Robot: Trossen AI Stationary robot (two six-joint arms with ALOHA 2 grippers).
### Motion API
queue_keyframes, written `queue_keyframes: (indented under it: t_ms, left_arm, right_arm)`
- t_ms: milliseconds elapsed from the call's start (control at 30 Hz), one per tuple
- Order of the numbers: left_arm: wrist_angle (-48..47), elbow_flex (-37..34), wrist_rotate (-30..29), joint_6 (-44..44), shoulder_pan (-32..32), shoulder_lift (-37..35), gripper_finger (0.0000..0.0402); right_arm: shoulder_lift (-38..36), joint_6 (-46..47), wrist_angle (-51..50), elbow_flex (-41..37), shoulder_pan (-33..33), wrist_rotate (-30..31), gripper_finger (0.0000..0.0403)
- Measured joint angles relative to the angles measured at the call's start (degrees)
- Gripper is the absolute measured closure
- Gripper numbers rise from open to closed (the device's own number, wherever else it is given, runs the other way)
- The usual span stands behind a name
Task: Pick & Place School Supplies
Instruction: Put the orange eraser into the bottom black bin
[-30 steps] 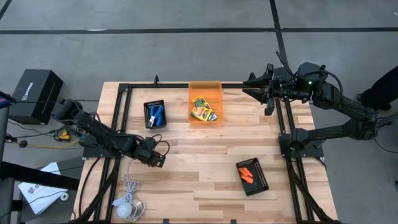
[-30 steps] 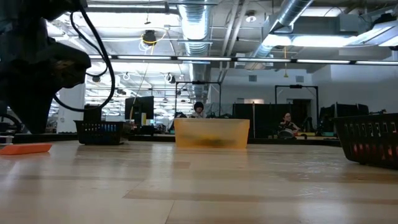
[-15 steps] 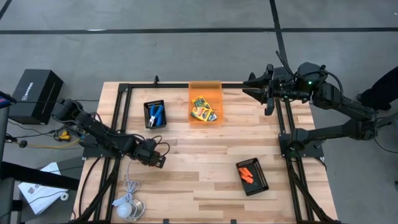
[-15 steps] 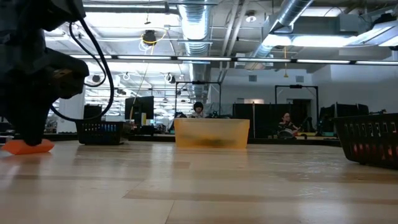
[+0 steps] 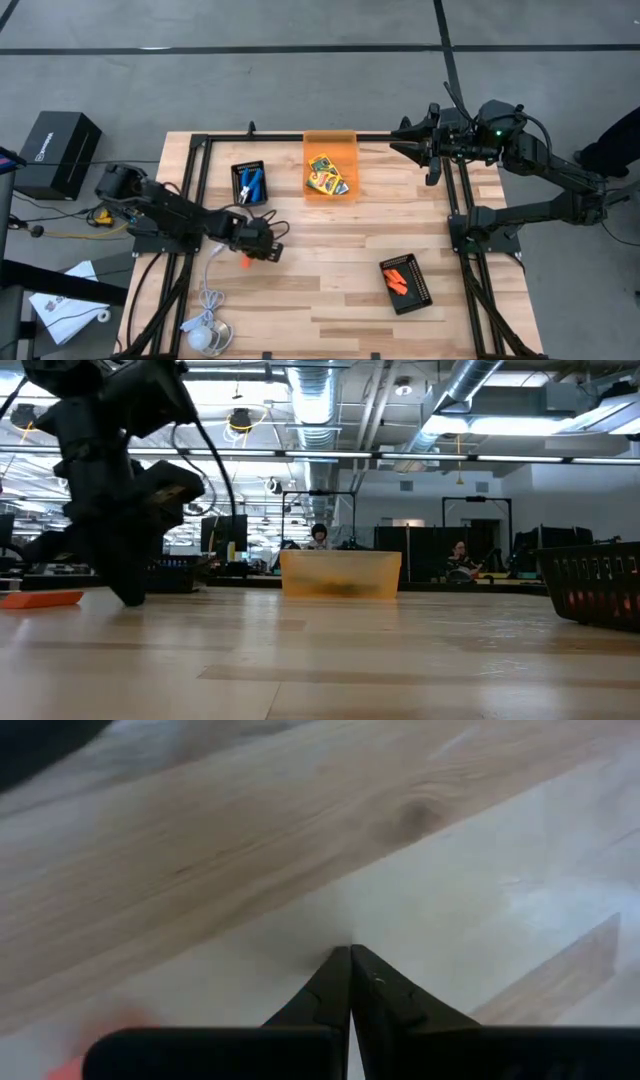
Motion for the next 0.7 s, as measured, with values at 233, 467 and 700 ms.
queue_keyframes:
  t_ms: [233,467,700]
  left_arm:
    - [-3.71,1.56,-1.04,3.15,0.79,-3.80,0.0401]
    - [-15.36,1.52,-0.86,4.96,0.52,-8.86,0.0401]
    - [-16.58,-0.01,1.31,6.53,0.07,-12.66,0.0401]
  right_arm:
    - [0.00,0.00,-0.01,0.00,-0.02,0.01,0.0271]
    - [0.00,-0.02,-0.17,0.00,-0.13,0.01,0.0271]
    - [0.00,-0.14,-1.35,0.00,-0.13,0.01,0.0271]
